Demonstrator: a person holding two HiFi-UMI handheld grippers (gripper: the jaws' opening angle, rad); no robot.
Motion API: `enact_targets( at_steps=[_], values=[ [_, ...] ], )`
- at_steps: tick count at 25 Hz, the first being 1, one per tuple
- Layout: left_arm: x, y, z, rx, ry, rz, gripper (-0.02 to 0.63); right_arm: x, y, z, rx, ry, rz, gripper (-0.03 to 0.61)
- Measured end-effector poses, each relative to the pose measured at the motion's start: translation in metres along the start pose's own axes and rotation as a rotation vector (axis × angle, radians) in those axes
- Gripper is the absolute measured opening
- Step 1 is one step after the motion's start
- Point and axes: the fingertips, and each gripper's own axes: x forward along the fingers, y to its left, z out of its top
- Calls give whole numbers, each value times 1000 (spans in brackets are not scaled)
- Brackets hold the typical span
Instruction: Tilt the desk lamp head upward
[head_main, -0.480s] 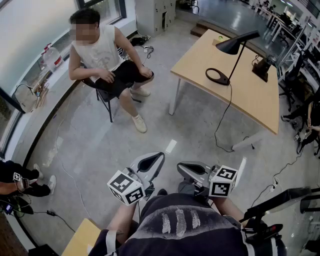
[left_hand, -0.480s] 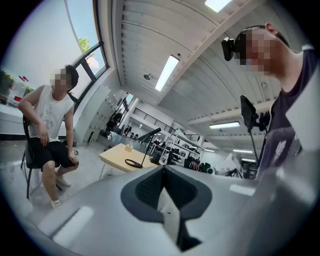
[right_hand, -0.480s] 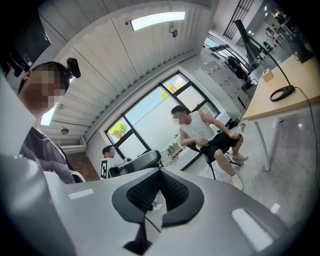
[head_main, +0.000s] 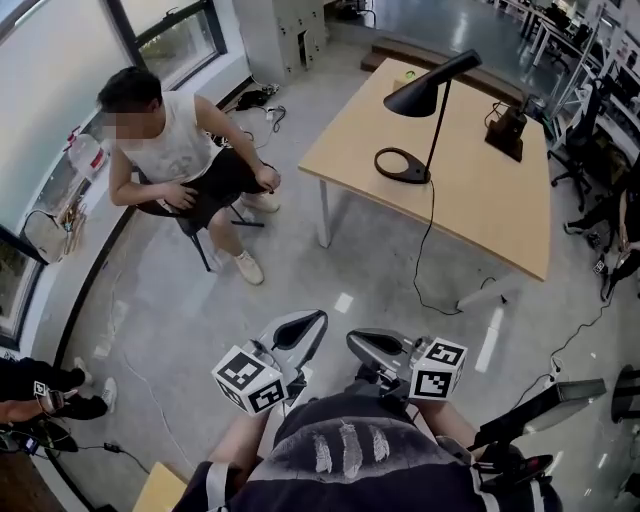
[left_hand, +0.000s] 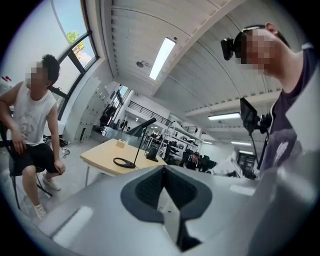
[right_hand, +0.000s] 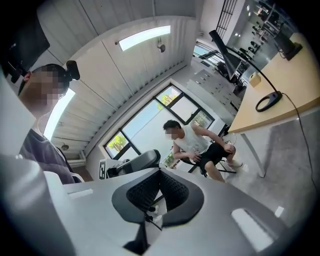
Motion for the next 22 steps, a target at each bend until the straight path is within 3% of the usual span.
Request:
enact_targets(
  at_steps=[10,22],
  values=[
    [114,-24,-10,19,76,-26,2,-72,-73,43,54,-46,13,-2],
    [160,-21,2,25,144,-60,3,-89,-97,75,63,-88,-21,-2]
  ],
)
